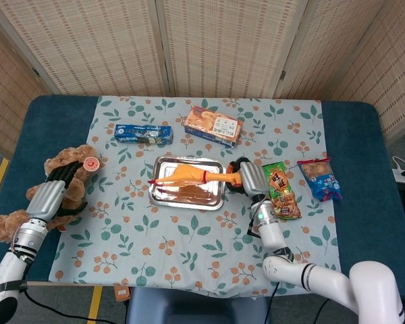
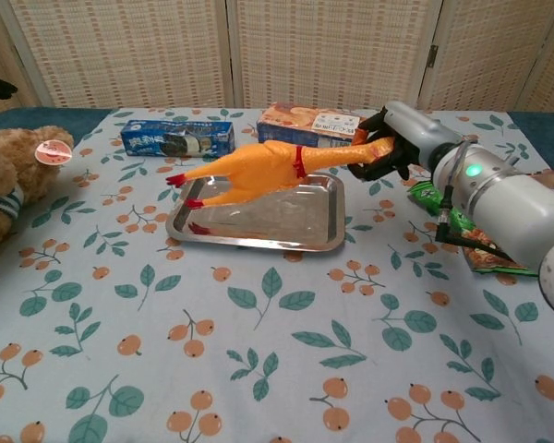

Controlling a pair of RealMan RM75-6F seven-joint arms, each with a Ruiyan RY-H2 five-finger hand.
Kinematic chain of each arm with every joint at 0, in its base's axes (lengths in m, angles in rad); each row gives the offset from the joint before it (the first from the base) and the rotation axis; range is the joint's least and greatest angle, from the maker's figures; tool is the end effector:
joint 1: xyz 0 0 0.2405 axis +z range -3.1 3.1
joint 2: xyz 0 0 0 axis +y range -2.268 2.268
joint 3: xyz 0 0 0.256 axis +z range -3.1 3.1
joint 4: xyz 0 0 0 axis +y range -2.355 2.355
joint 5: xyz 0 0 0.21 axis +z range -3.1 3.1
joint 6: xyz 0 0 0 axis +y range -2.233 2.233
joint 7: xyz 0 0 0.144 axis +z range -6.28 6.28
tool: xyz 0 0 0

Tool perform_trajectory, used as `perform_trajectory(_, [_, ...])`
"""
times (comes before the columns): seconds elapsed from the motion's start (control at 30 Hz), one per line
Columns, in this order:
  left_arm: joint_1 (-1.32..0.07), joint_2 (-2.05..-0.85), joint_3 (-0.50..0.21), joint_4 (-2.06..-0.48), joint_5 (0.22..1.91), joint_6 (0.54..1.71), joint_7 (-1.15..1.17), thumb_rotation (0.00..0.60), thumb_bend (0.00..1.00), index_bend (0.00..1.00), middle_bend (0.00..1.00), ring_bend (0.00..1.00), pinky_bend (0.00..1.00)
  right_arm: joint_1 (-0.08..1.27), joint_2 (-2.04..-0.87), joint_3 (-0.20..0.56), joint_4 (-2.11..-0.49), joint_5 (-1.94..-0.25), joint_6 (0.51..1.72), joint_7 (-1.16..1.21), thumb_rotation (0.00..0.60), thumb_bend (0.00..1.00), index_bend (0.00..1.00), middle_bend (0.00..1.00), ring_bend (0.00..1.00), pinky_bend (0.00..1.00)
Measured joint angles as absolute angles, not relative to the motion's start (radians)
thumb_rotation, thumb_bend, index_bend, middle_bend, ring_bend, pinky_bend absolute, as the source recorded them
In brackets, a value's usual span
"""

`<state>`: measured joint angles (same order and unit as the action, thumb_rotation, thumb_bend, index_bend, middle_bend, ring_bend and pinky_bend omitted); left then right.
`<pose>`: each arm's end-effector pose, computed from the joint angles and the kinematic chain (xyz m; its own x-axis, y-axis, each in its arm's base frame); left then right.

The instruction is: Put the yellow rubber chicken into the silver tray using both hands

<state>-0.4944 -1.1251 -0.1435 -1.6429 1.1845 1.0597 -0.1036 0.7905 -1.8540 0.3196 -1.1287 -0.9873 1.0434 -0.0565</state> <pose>-0.2509 0.3121 0.1247 0.2050 0.2151 0.9548 0.9782 -0.0784 -0.1924 -0.1401 -0.3826 -0.0568 0.0252 -0.1902 0.9814 -0.9937 -0.1117 0.0039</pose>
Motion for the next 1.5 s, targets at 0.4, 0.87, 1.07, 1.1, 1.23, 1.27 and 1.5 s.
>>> perform_trajectory(0.4, [-0.486,-1.128,-0.145,-1.612,1.198,1.037,-0.137,0.6,0.29,0.0,0.0,0.0,0.0,0.796,-1.854,0.258,-1.071,-1.079,0.925,-0.031,0.6,0.27,0.07,0.14,0.11,0.24])
perform_trajectory(0.87, [-0.466,-1.097,-0.145,-1.673,1.203,1.046,-0.142,0.6,0.29,0.0,0.0,0.0,0.0,0.73,-1.592,0.216,-1.434,-1.062,0.943,-0.209,0.6,0.14,0.0,0.0,0.0,0.0])
perform_trajectory(1.07, [-0.408,-1.041,-0.117,-1.742,1.225,1.121,-0.099,0.6,0.3,0.0,0.0,0.0,0.0,0.622,-1.416,0.16,-1.645,-1.204,1.145,-0.263,0.6,0.12,0.0,0.0,0.0,0.0])
perform_trajectory(1.1, [-0.395,-1.034,-0.11,-1.752,1.23,1.141,-0.083,0.6,0.3,0.0,0.0,0.0,0.0,0.6,-1.384,0.148,-1.68,-1.231,1.183,-0.271,0.6,0.12,0.0,0.0,0.0,0.0])
perform_trajectory(1.23, [-0.352,-1.027,-0.086,-1.765,1.251,1.22,0.0,0.6,0.3,0.0,0.0,0.0,0.0,0.493,-1.242,0.084,-1.811,-1.367,1.34,-0.309,0.6,0.12,0.0,0.0,0.0,0.0])
perform_trajectory(1.27, [-0.338,-1.027,-0.079,-1.768,1.257,1.244,0.023,0.6,0.31,0.0,0.0,0.0,0.0,0.457,-1.207,0.06,-1.835,-1.409,1.384,-0.32,0.6,0.12,0.0,0.0,0.0,0.0])
perform_trajectory(1.5, [-0.172,-1.019,0.023,-1.827,1.313,1.437,0.176,0.6,0.3,0.0,0.0,0.0,0.0,0.252,-1.111,-0.068,-1.894,-1.547,1.589,-0.395,0.6,0.12,0.0,0.0,0.0,0.0])
